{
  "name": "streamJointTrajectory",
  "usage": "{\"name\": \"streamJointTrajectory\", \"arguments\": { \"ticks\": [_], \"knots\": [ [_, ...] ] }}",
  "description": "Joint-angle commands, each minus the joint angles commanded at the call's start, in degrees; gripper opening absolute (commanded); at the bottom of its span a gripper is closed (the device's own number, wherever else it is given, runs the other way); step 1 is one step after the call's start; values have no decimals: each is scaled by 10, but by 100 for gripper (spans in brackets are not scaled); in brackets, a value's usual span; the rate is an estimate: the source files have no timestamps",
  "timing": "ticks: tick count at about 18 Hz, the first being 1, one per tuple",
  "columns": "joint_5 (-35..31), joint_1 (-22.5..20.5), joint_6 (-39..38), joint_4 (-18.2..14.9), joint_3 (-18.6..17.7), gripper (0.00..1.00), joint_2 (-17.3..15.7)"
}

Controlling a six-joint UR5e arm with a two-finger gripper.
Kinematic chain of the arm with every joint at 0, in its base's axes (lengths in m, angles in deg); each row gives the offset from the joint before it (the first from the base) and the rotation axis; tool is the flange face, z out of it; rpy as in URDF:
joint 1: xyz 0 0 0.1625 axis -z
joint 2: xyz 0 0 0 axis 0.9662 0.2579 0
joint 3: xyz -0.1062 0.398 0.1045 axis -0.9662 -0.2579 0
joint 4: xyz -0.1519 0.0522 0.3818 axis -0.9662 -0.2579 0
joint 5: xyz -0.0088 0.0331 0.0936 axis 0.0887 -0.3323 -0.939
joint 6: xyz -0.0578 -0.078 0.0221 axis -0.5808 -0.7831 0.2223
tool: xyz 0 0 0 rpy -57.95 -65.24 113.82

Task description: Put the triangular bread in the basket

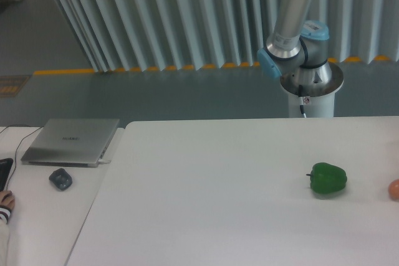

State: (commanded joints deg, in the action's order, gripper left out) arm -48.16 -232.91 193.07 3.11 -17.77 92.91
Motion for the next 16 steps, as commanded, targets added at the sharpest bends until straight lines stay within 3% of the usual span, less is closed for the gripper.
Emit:
{"name": "streamJointTrajectory", "arguments": {
  "ticks": [16],
  "knots": [
    [-15, -14, 10, 16, -12, 100, 17]
  ]
}}
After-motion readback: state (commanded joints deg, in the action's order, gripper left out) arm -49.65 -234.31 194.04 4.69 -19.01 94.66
